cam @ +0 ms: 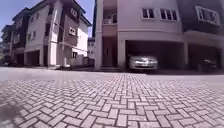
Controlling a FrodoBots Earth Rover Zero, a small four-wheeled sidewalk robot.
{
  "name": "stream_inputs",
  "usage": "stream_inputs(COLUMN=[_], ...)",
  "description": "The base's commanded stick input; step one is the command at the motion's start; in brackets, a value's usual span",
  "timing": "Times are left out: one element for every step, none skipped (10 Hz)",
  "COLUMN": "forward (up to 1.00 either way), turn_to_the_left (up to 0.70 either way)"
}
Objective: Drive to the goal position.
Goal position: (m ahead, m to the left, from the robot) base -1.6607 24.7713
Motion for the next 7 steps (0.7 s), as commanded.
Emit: stream_inputs(forward=[0.0, 0.0, 0.0, 0.0, 0.0, 0.0, 0.0], turn_to_the_left=[-0.7, -0.7, -0.7, -0.7, -0.7, -0.7, -0.7])
